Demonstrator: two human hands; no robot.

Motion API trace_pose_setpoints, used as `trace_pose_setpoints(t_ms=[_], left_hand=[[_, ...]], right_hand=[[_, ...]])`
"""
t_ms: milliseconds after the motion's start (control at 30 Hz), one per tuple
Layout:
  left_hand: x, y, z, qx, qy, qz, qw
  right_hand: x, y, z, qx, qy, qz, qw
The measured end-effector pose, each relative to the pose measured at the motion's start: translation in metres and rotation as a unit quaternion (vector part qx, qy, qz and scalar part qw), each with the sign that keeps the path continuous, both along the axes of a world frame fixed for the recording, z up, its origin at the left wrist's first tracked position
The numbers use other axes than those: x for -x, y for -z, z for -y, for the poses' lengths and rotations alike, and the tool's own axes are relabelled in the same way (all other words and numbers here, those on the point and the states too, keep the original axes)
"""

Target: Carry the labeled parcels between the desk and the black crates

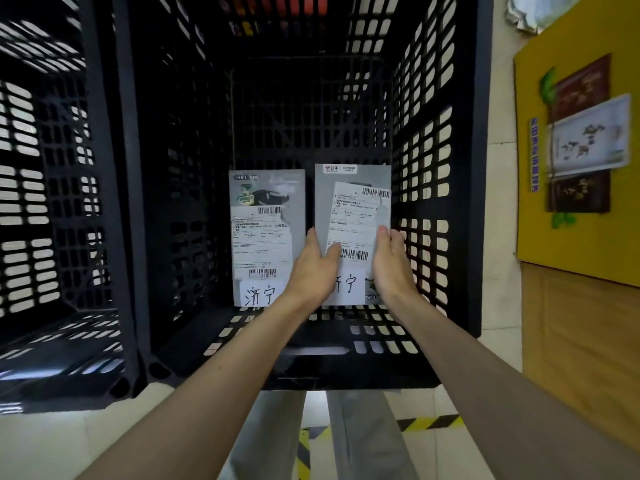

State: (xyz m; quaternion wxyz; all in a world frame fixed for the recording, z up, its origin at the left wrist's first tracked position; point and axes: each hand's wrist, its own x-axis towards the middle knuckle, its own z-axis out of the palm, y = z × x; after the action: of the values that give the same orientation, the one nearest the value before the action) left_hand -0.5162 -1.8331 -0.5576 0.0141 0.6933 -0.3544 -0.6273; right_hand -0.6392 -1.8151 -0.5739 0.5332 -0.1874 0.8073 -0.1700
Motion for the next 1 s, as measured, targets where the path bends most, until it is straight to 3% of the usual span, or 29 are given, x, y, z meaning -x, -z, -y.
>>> trace_pose_setpoints(t_ms=[200,333,433,567,700,867,1000], left_hand=[[0.003,-0.013,0.008,-0.025,0.019,0.055,0.998],[-0.006,-0.033,0.001,0.109,0.077,0.070,0.989],[-0.018,-0.035,-0.006,0.175,0.225,0.057,0.957],[-0.028,-0.019,-0.009,0.190,0.435,0.125,0.871],[-0.030,-0.012,-0.016,0.196,0.515,0.166,0.818],[-0.037,-0.026,0.001,0.169,0.522,0.143,0.824],[-0.049,-0.079,0.020,0.212,0.531,0.195,0.797]], right_hand=[[0.006,-0.006,-0.001,-0.035,-0.040,-0.004,0.999],[0.003,-0.018,-0.007,0.017,-0.149,-0.070,0.986],[0.000,-0.025,-0.014,0.037,-0.307,-0.129,0.942],[-0.003,-0.026,-0.015,-0.002,-0.452,-0.183,0.873],[-0.008,-0.023,-0.019,-0.025,-0.473,-0.177,0.863],[-0.002,-0.035,-0.007,-0.021,-0.464,-0.177,0.868],[-0.004,-0.093,0.022,0.052,-0.477,-0.228,0.847]])
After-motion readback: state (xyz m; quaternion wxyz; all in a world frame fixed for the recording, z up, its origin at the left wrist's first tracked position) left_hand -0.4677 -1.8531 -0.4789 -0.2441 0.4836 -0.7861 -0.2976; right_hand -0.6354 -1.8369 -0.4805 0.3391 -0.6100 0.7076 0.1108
